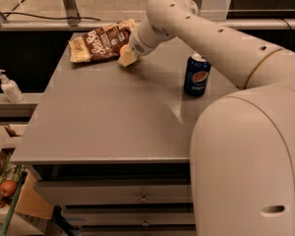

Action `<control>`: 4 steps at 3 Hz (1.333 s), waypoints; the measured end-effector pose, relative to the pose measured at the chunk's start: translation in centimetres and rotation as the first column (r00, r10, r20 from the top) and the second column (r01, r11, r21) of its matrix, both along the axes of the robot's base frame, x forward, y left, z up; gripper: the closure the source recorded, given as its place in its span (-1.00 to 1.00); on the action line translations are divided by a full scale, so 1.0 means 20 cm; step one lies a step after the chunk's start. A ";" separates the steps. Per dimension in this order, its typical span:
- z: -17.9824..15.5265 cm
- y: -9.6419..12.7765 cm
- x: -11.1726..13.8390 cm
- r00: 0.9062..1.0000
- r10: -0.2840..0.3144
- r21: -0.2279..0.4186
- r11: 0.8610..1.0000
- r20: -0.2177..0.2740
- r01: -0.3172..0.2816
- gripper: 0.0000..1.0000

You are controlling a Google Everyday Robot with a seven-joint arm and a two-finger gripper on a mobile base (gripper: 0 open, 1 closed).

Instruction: Move orange near brown chip bag

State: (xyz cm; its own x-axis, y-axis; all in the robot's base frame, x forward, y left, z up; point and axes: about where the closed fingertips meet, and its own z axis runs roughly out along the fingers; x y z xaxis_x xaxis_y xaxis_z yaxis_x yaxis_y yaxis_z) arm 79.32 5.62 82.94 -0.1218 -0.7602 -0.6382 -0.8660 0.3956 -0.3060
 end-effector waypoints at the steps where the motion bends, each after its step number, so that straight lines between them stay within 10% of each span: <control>1: 0.00 0.01 0.03 1.000 -0.007 -0.006 1.000 0.000 0.007 0.19; 4: 0.03 0.01 0.04 1.000 -0.002 -0.001 1.000 0.012 0.002 -1.00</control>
Offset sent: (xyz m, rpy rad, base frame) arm 0.0110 -0.0003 0.0102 -0.0089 -0.0191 -0.0121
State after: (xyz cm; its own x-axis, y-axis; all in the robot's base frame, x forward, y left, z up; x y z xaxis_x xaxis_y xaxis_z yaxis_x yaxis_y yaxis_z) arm 80.07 5.91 83.49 -0.1153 -0.7608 -0.6387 -0.8613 0.3969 -0.3172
